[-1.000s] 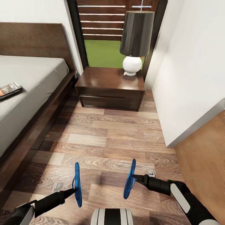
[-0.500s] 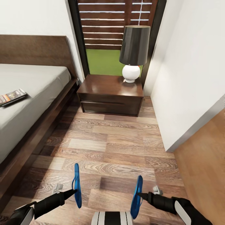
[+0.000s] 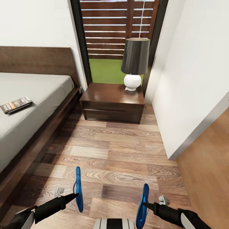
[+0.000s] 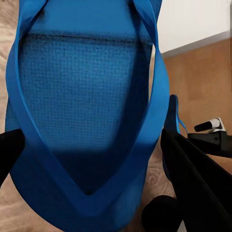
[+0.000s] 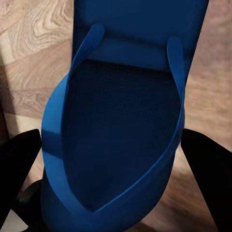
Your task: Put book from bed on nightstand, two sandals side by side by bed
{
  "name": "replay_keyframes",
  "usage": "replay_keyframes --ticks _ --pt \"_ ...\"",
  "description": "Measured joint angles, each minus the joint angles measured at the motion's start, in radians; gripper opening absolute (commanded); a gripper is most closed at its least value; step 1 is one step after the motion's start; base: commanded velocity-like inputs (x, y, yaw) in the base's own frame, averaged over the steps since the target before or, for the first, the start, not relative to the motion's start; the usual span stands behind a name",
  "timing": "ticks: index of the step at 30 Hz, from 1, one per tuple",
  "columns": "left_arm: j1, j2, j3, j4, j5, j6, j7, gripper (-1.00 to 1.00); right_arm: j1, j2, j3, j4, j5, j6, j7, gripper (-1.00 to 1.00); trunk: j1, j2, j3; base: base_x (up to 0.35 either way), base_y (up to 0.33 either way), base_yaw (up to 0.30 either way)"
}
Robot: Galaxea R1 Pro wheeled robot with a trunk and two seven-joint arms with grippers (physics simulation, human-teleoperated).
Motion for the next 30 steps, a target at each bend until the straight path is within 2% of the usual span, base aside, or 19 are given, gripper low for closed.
replay_keyframes --ticks 30 --pt "0.0 0.0 0.001 0.024 -0.001 0.0 0.0 -1.0 0.001 0.001 0.0 0.002 0.0 -0.008 -0.002 -1.0 -0.013 0.007 0.116 0.0 0.0 0.0"
